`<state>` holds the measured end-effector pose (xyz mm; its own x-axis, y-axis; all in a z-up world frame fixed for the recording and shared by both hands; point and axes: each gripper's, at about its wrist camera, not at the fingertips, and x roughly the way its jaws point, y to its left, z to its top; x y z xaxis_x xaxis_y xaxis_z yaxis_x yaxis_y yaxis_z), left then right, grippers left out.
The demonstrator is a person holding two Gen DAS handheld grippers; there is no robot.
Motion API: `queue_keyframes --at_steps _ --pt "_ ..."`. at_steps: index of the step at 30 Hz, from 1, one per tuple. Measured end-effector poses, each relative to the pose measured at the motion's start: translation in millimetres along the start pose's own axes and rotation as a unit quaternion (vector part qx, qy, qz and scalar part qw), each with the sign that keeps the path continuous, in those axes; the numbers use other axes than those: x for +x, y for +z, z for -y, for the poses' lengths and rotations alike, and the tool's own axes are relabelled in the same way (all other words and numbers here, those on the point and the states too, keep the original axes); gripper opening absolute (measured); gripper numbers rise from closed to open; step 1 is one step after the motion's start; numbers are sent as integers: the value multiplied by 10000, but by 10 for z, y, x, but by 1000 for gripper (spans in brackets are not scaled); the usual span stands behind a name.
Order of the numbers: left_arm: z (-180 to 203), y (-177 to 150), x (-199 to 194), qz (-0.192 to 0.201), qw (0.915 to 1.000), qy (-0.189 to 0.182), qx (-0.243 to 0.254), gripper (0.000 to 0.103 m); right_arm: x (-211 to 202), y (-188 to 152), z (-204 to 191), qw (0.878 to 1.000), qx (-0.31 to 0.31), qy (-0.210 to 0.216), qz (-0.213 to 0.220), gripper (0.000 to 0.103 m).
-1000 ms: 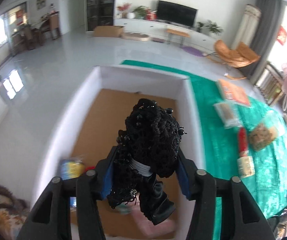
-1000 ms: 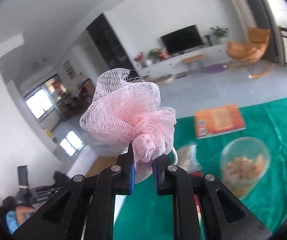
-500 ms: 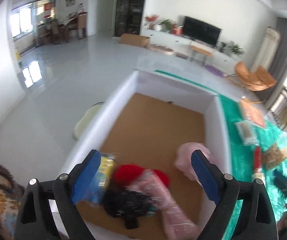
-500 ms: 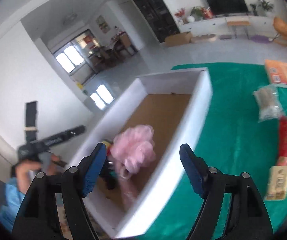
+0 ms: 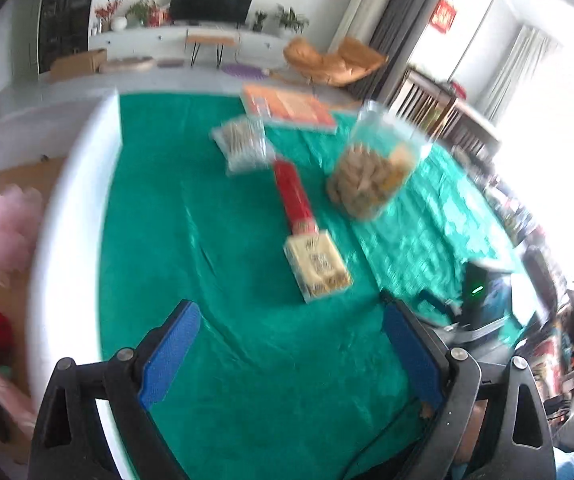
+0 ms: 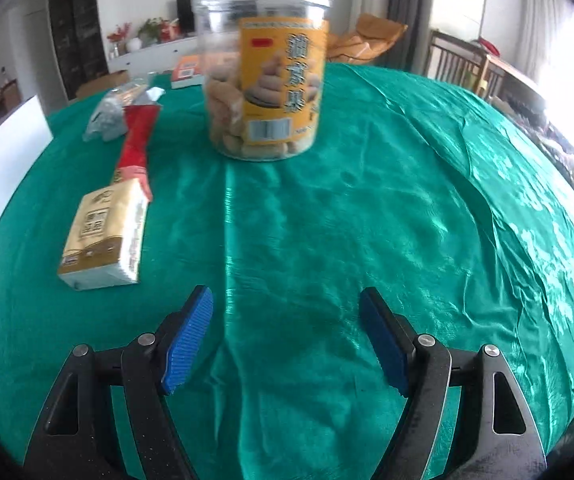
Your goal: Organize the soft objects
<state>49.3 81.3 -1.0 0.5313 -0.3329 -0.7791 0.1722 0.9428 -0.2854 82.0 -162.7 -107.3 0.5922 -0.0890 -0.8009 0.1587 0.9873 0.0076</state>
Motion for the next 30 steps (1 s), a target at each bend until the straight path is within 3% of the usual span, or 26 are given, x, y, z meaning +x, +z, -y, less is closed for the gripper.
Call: queue_keyframes --at_steps 6,12,13,15,30 --pt "-12 -67 796 -195 9950 977 65 93 -131 -15 29 10000 -43 30 -21 82" --pt "-338 -18 1217 -156 9911 1309 -172 93 -91 2 -57 9999 -92 43 -48 85" --pt "-337 -25 1211 68 9894 1451 -16 94 -92 2 -56 9999 -91 43 -47 85" --pt "-303 -64 1260 143 9861 1636 244 99 -93 -1 -61 9999 -86 41 -45 85" --pt "-350 -80 1277 98 9875 1554 234 103 -86 -19 -125 9999 -129 48 -60 88"
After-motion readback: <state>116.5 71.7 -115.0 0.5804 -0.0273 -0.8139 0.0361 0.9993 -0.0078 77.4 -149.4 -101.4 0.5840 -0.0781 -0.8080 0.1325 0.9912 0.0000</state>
